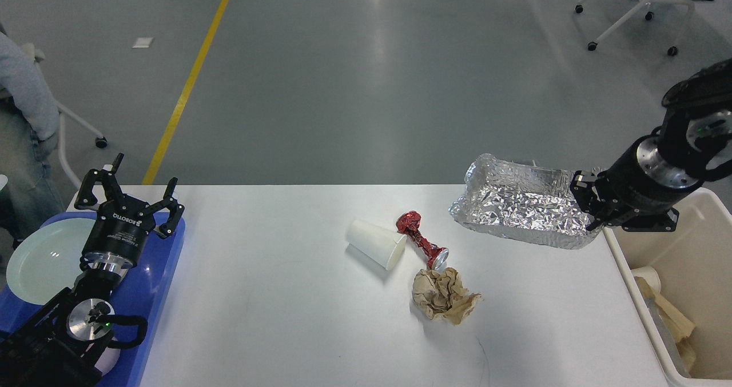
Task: Tidy desktop
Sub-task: 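Carry the foil tray into the bin and release it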
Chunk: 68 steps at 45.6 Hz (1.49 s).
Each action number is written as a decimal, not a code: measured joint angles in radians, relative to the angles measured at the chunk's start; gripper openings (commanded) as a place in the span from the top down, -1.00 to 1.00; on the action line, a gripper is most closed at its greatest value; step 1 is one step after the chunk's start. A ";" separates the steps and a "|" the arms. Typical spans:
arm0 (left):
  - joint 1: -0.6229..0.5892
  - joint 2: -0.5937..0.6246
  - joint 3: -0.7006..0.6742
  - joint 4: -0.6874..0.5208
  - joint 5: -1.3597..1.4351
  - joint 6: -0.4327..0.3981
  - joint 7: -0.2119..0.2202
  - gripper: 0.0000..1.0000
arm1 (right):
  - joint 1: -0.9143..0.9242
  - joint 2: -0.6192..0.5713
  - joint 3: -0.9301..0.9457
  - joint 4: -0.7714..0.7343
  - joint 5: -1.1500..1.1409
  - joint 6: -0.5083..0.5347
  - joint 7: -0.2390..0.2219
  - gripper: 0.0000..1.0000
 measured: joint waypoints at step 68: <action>0.001 0.000 0.000 0.000 0.000 0.001 0.000 -0.93 | -0.991 -0.459 0.386 -0.873 -0.328 -0.284 0.000 1.00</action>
